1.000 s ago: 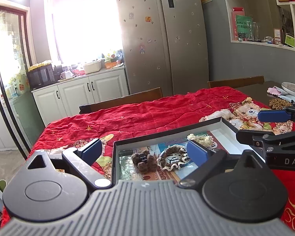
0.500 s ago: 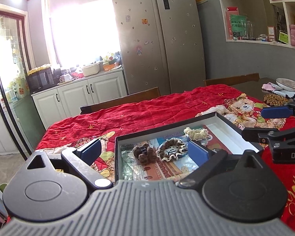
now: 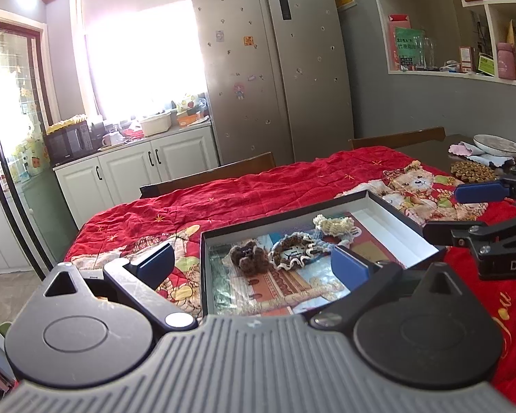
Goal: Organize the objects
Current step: 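Withdraw both open tools from the box back over the bedspread, then move left tool to tan paper packet while right tool approaches brown pompom clip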
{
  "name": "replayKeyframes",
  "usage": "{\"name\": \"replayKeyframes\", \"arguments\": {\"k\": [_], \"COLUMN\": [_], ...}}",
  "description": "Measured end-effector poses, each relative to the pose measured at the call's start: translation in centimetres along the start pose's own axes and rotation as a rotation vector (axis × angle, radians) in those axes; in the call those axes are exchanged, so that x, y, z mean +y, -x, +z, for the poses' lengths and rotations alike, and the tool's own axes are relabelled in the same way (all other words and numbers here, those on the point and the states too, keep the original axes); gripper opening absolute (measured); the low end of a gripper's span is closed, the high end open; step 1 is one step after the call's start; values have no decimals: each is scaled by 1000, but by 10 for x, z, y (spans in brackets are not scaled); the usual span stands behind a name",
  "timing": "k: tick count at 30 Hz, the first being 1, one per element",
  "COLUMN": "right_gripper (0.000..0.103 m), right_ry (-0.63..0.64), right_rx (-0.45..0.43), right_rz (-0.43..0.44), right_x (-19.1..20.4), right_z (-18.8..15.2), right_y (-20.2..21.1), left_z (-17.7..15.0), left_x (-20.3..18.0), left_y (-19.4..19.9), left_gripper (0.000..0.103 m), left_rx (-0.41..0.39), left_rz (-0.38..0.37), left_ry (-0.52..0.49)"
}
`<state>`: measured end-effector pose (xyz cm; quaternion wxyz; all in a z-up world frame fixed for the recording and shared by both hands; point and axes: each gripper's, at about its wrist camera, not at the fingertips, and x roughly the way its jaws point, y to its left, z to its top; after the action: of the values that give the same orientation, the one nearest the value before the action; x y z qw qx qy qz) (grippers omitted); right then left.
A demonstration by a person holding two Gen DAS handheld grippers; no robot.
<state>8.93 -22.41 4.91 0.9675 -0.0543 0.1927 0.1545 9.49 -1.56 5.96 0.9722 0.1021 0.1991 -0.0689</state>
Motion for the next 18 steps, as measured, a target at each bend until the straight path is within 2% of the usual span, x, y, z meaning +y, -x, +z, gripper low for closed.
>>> {"name": "replayKeyframes", "arguments": {"k": [18], "right_gripper": [66], "right_ry": [24], "right_rx": [43], "right_rz": [18], "right_x": [12], "right_z": [-25], "right_y": [11], "left_z": [-23], "left_x": [-1], "left_y": [13], "left_gripper": [101], "left_rx": [41], "left_rz": [-24], "left_ry": [21]}}
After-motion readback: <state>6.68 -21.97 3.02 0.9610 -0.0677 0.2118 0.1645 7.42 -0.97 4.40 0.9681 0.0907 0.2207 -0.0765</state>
